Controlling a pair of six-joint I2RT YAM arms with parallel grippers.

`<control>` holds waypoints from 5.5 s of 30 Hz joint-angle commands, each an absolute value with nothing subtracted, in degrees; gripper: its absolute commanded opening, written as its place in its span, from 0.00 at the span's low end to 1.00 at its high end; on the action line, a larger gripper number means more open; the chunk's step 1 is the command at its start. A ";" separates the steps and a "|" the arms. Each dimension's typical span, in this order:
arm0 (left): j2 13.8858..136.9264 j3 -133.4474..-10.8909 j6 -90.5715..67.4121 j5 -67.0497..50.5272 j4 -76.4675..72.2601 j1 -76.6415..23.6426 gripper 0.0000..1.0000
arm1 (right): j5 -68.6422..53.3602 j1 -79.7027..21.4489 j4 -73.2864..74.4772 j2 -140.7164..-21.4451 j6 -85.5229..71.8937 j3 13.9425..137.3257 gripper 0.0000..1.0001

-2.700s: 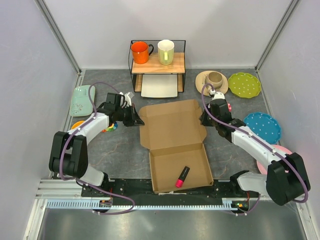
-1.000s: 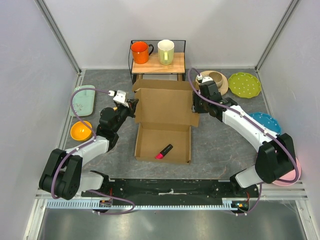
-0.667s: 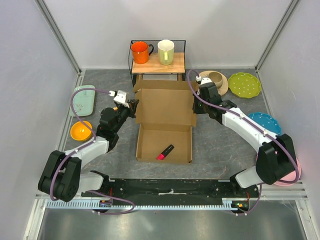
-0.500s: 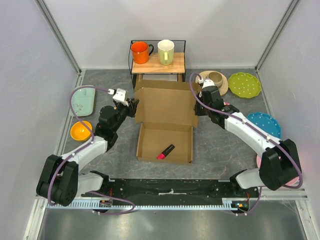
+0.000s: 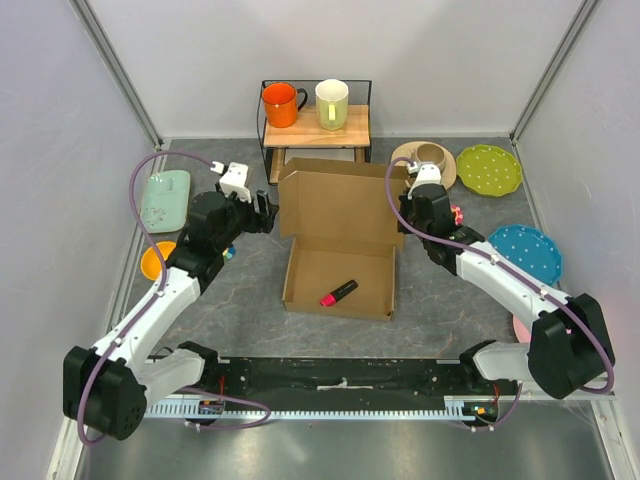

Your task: Fold the paper box

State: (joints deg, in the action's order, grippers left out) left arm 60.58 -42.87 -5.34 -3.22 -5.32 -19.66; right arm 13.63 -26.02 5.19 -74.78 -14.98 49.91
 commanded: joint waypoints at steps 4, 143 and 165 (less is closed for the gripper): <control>64.51 -51.94 -7.12 -8.78 12.81 -19.51 0.80 | 18.19 -27.07 0.35 -73.39 -11.25 48.34 0.00; 66.53 -29.97 -38.85 22.15 -30.06 -36.91 0.02 | 28.21 -34.89 0.79 -70.40 -26.19 45.35 0.00; 72.24 -37.96 -19.79 19.24 -20.92 -42.00 0.28 | 28.74 -35.42 4.83 -70.75 -24.61 46.05 0.03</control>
State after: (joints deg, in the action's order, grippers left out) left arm 70.02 -34.79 -26.83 20.45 -25.10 -38.96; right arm 29.56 -35.03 1.34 -70.63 -23.81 45.12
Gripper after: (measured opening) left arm 0.269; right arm 0.033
